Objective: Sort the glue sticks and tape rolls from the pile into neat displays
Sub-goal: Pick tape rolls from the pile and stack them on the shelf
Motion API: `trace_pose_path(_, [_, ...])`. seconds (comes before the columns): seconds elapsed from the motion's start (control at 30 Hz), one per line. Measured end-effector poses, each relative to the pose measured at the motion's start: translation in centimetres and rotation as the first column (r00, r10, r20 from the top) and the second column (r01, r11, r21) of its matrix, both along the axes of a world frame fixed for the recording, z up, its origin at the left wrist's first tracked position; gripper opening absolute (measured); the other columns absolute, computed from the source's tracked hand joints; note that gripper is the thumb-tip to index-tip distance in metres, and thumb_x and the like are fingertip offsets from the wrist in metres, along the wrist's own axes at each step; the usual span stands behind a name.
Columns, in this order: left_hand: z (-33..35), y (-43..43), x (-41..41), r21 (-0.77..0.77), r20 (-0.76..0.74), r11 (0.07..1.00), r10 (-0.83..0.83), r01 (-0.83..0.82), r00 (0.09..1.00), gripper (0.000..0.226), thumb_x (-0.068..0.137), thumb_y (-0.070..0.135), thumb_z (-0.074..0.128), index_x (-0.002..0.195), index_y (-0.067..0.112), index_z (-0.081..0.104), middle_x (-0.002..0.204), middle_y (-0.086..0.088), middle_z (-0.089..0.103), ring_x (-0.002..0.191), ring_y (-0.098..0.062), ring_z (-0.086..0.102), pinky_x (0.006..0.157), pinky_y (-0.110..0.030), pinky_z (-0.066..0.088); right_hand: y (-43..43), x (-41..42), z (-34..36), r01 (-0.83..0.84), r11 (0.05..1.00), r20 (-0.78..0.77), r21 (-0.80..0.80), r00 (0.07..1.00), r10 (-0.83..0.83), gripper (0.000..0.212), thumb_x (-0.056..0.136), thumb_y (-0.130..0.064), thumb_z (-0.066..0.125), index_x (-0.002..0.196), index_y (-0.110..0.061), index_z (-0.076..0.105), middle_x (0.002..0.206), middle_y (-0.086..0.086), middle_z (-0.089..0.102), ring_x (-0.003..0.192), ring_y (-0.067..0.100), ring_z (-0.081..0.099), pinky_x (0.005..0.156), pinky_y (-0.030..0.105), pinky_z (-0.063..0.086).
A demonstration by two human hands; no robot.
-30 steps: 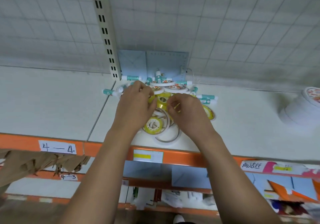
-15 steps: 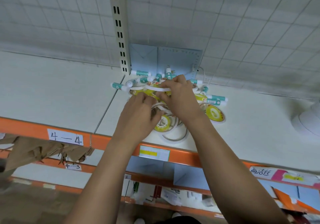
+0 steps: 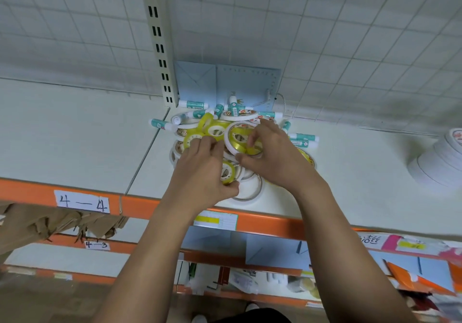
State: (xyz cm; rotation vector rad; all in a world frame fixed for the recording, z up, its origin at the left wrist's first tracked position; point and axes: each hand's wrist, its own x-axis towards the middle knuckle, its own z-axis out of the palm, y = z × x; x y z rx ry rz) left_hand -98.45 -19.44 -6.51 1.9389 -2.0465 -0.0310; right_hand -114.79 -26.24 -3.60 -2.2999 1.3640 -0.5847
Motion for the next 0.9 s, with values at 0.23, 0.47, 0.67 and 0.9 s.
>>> trace_pose_path(0.23, [0.0,0.1,0.3,0.040,-0.027,0.999,-0.027,0.028,0.999,0.087,0.067,0.064,0.071,0.138,0.020,0.043,0.132,-0.001,0.040,0.123,-0.022,0.035,0.098,-0.035,0.041,-0.2,1.7,-0.7,0.017,0.999,-0.096,-0.050,0.995,-0.022,0.069,0.076,-0.043,0.077,0.135,-0.021,0.050,0.137,0.004,0.046,0.124,0.029,0.042,0.104,0.038,0.037])
trace_pose_path(0.47, [0.5,0.1,0.6,-0.003,-0.015,0.998,-0.064,0.064,0.998,0.072,0.070,0.058,0.064,0.130,0.019,0.050,0.128,0.000,0.043,0.120,-0.022,0.036,0.096,-0.033,0.037,0.9,0.7,0.1,0.163,0.981,-0.002,-0.106,0.986,-0.165,0.074,0.071,-0.066,0.071,0.130,-0.025,0.056,0.131,-0.002,0.056,0.123,0.023,0.043,0.105,0.033,0.032])
trace_pose_path(0.67, [2.8,0.5,0.1,0.025,0.033,0.997,-0.070,0.069,0.997,0.087,0.060,0.066,0.048,0.132,0.017,0.050,0.128,-0.003,0.045,0.117,-0.027,0.039,0.096,-0.040,0.038,2.8,-3.0,0.8,0.264,0.957,-0.014,-0.122,0.964,-0.267,0.065,0.073,-0.054,0.073,0.130,-0.029,0.053,0.130,-0.002,0.052,0.123,0.025,0.039,0.106,0.033,0.030])
trace_pose_path(0.9, [3.4,-0.9,-5.3,0.022,0.007,0.972,-0.235,0.234,0.972,0.077,0.067,0.063,0.058,0.128,0.015,0.053,0.123,-0.002,0.047,0.114,-0.026,0.040,0.092,-0.038,0.040,4.8,-8.9,0.5,0.358,0.927,-0.056,-0.113,0.929,-0.366,0.084,0.068,-0.053,0.081,0.137,-0.022,0.045,0.131,0.001,0.054,0.121,0.018,0.041,0.101,0.029,0.028])
